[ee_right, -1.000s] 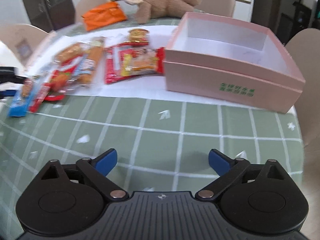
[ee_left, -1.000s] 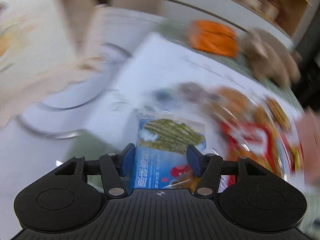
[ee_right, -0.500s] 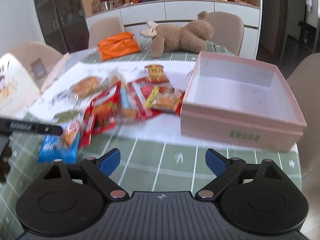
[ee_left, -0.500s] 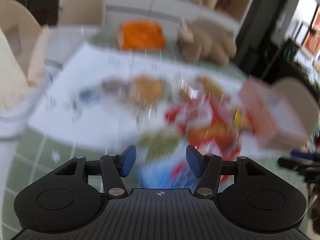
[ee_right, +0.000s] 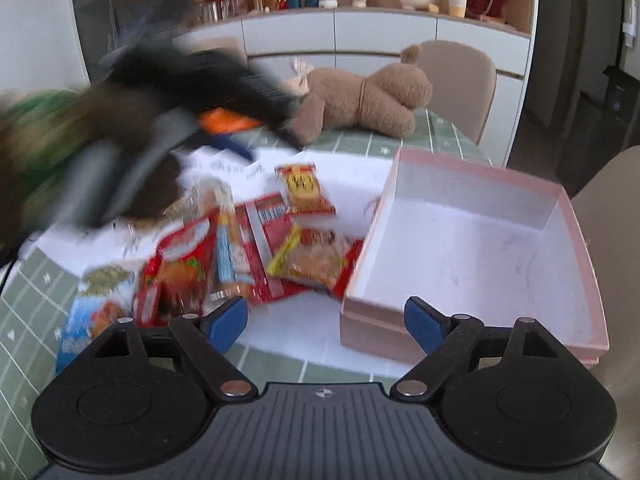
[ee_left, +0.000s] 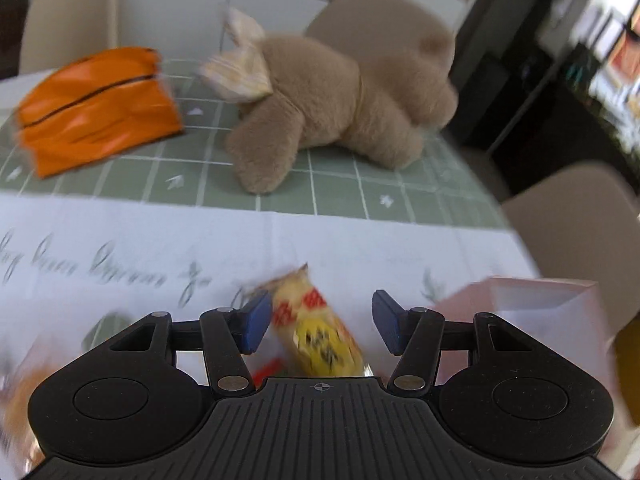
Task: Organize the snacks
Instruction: 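Reach the left gripper to the yellow rice-cracker pack and grasp it, then carry the rice-cracker pack toward the pink box with left while right grasps a small white-red snack bag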
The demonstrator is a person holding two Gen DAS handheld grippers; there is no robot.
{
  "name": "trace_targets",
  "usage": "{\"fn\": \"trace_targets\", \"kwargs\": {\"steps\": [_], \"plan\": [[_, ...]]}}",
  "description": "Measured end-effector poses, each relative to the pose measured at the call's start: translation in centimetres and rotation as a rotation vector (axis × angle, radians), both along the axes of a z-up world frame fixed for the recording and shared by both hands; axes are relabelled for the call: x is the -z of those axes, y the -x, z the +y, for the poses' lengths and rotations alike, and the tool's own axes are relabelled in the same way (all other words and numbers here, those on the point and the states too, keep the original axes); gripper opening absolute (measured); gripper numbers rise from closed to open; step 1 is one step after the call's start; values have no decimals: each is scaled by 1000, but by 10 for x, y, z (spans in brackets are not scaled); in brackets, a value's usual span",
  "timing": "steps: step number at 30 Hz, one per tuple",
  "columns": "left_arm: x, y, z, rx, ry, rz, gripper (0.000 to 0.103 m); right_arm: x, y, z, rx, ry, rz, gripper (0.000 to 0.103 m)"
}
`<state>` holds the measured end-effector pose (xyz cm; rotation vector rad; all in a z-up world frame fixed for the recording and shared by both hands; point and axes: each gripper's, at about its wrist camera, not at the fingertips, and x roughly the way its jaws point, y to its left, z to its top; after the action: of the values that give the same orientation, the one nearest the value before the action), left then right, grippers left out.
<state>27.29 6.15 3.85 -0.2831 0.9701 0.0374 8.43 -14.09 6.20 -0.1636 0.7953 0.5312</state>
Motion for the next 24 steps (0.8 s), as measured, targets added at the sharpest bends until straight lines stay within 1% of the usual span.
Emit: {"fn": "trace_targets", "kwargs": {"steps": [2, 3, 4, 5, 6, 7, 10, 11, 12, 15, 18, 21, 22, 23, 24], "plan": [[11, -7, -7, 53, -80, 11, 59, 8, -2, -5, 5, -3, 27, 87], [16, -7, -9, 87, -107, 11, 55, 12, -4, -10, 23, -9, 39, 87], [18, -6, -10, 119, -129, 9, 55, 15, -7, -15, 47, -16, 51, 87], [21, 1, -10, 159, -139, -10, 54, 19, -13, -20, 77, -29, 70, 87], [22, 6, -9, 189, -142, -17, 49, 23, -19, -24, 94, -51, 96, 87], [22, 11, -9, 219, -138, -19, 48, 27, -24, -28, 110, -83, 121, 87], [19, 44, -8, 322, -130, -31, 48, 34, -41, -29, 138, -164, 157, 87], [16, 57, -6, 342, -130, -38, 48, 35, -47, -27, 145, -189, 166, 87], [13, 68, -4, 353, -122, -36, 45, 36, -53, -25, 147, -215, 174, 87], [5, 101, 7, 336, -82, -43, 44, 38, -63, -10, 167, -280, 185, 87], [-3, 128, 20, 301, -56, -38, 42, 37, -63, 12, 151, -245, 155, 87], [-5, 151, 31, 265, -50, -32, 42, 22, -51, 33, 71, -211, 84, 87], [-5, 157, 37, 245, -42, -31, 42, 16, -45, 39, 45, -189, 45, 84], [-5, 163, 41, 222, -32, -32, 42, 11, -42, 45, 18, -162, 13, 71], [-5, 168, 46, 192, -18, -33, 42, 6, -38, 51, -14, -115, -21, 48]]}}
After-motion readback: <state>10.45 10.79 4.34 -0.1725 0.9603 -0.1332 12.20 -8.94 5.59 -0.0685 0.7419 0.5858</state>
